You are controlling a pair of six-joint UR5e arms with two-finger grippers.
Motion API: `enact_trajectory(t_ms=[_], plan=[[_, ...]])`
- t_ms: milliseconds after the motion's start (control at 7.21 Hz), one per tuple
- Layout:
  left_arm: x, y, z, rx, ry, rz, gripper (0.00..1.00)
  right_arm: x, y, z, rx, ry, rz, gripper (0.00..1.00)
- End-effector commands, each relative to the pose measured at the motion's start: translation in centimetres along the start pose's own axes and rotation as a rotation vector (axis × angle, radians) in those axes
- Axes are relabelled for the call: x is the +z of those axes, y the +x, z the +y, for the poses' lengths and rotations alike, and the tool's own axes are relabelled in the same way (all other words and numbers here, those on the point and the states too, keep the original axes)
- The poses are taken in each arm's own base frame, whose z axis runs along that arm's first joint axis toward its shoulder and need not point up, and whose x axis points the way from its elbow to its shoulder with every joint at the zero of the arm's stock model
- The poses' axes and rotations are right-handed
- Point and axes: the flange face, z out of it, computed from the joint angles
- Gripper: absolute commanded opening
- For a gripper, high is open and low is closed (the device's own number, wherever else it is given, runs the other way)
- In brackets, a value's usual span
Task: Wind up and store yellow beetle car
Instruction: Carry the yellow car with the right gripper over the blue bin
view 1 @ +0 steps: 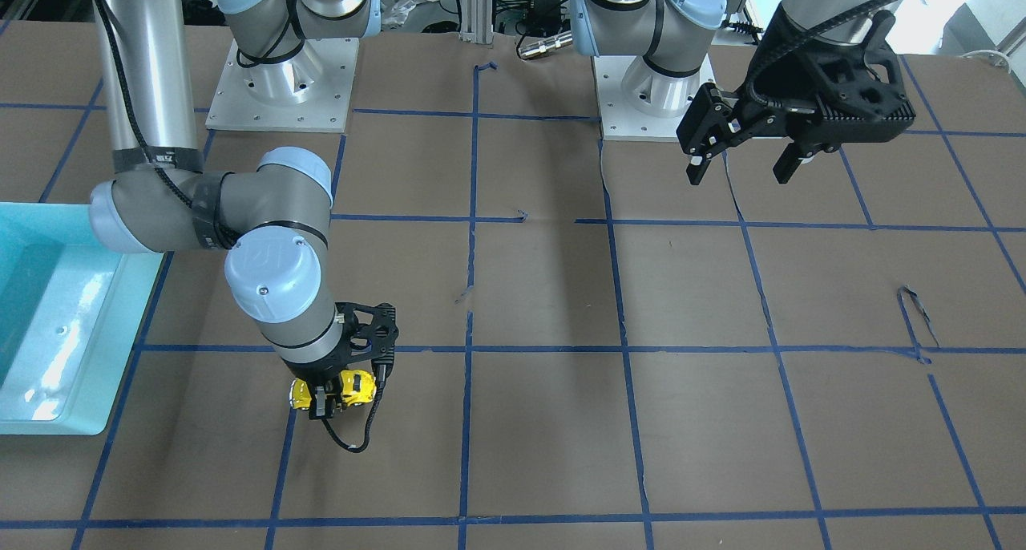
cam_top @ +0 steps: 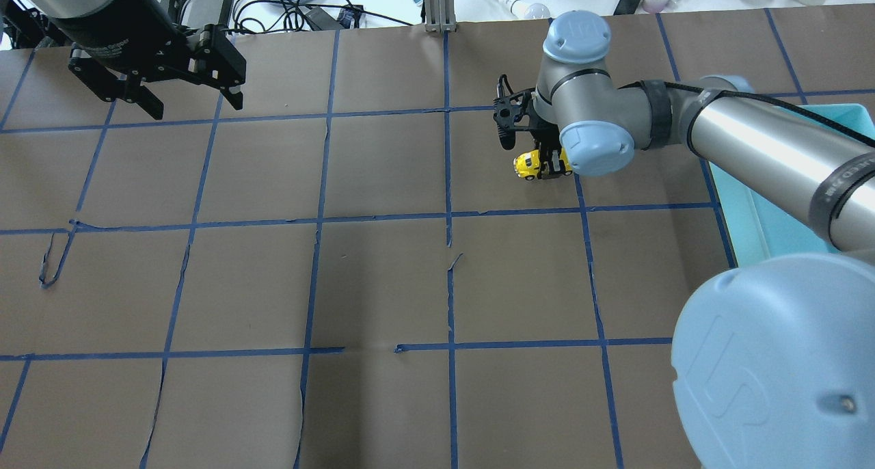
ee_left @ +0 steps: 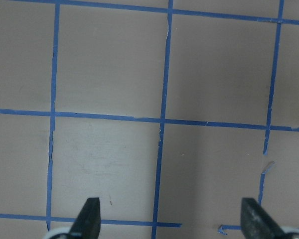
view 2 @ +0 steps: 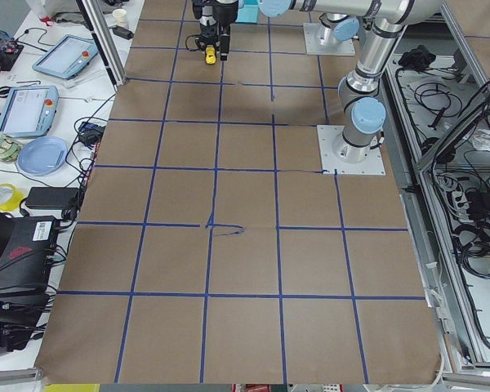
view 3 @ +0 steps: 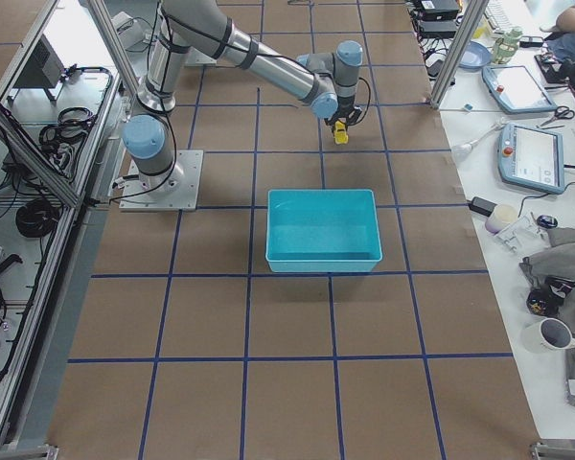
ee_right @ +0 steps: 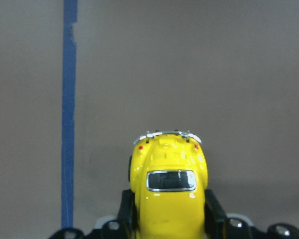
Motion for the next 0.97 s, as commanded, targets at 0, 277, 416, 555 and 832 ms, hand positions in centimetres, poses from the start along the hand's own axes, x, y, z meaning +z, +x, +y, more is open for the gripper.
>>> enact_trajectory(t_ms=[0,277,416,555,832], plan=[[0.0,0.0,0.2,0.005,-0.003,0.001,1.00,-9.3,2.0,3.7,0.055,-0.044,0.024,0.00],[-0.1,0.0,0.2,0.005,-0.004,0.001,1.00,-16.6,0.8,14.3,0.207,-0.056,0.064,0.00],[0.2,0.0,0.3,0.005,-0.007,-0.001,1.00,-18.2,-0.8,20.2,0.229,-0.058,0.030,0.00],[0.2,0.0,0.4,0.005,-0.007,-0.003,1.00,-18.0,-1.9,24.6,0.184,-0.063,-0.014,0.00],[0.2,-0.1,0.4,0.005,-0.006,-0.004,1.00,-16.2,-4.7,34.4,0.149,-0.044,-0.073,0.00]])
